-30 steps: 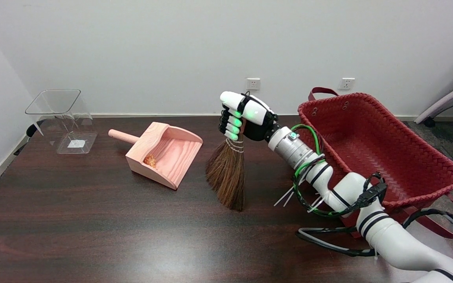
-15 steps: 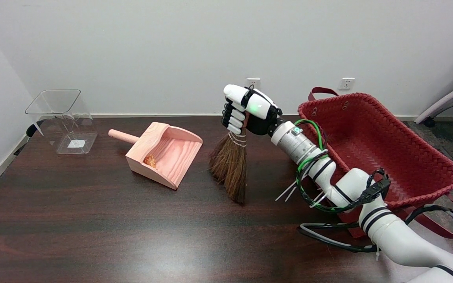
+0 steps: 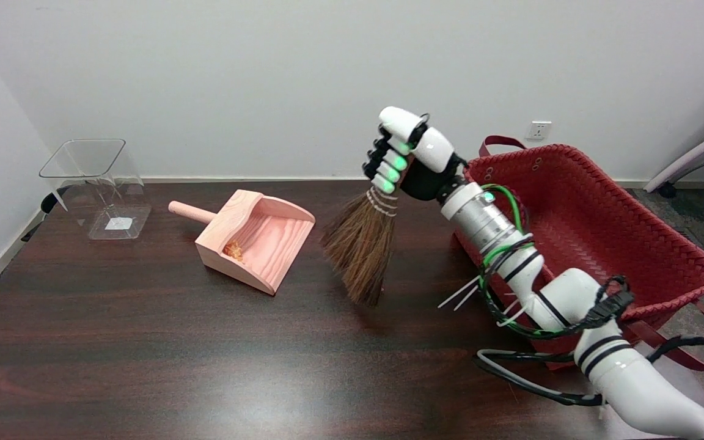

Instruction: Sweep the paper balls into the dustpan.

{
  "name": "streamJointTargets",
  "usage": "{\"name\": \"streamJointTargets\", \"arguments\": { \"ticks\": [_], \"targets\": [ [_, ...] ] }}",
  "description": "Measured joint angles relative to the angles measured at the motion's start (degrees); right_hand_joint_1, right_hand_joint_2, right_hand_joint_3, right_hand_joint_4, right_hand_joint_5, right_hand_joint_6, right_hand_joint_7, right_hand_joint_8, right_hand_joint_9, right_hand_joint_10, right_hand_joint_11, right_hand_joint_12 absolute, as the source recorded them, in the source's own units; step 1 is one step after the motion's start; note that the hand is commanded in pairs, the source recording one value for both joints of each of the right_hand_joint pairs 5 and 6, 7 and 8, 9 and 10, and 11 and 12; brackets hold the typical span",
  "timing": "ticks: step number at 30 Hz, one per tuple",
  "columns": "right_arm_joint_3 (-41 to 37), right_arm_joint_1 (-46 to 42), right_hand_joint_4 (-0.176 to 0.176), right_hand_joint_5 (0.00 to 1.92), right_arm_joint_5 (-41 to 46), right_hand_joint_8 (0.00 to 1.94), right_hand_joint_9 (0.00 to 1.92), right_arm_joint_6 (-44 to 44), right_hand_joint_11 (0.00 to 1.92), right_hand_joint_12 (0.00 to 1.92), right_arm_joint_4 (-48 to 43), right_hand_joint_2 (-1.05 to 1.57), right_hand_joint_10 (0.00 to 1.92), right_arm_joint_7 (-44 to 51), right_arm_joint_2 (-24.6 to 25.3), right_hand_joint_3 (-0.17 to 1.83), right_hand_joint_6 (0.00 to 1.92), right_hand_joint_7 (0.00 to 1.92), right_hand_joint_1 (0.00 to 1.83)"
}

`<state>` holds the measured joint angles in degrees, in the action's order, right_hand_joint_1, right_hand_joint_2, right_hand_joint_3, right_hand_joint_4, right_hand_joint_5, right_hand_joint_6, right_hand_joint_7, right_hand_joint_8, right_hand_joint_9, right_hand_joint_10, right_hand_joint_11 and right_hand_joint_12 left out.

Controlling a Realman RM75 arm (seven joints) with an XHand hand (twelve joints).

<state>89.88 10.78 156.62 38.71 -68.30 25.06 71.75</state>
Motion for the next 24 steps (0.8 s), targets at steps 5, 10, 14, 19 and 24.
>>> {"name": "streamJointTargets", "arguments": {
  "ticks": [5,10,14,19,24],
  "targets": [
    [-2.95,-2.87,0.0,1.92,0.35,1.92,1.92,-1.46,1.92,1.92,-4.51,1.57,1.92,-1.12,-0.41,1.28,1.92,1.92,0.98],
    [-5.29,-5.75,0.0,1.92,0.49,1.92,1.92,-5.52,1.92,1.92,-9.59,1.57,1.92,-0.67,-1.46,1.27,1.92,1.92,0.99],
    [-6.76,-7.91,0.0,1.92,0.57,1.92,1.92,-9.73,1.92,1.92,-13.94,1.57,1.92,0.85,-2.44,1.24,1.92,1.92,1.0],
    [-7.97,-10.31,0.0,1.92,0.57,1.92,1.92,-15.72,1.92,1.92,-18.88,1.57,1.92,3.43,-3.34,1.28,1.92,1.92,1.01],
    [-8.76,-13.08,0.0,1.92,0.43,1.92,1.92,-23.11,1.92,1.92,-24.4,1.57,1.92,6.48,-3.94,1.42,1.92,1.92,1.0]
  ]
}}
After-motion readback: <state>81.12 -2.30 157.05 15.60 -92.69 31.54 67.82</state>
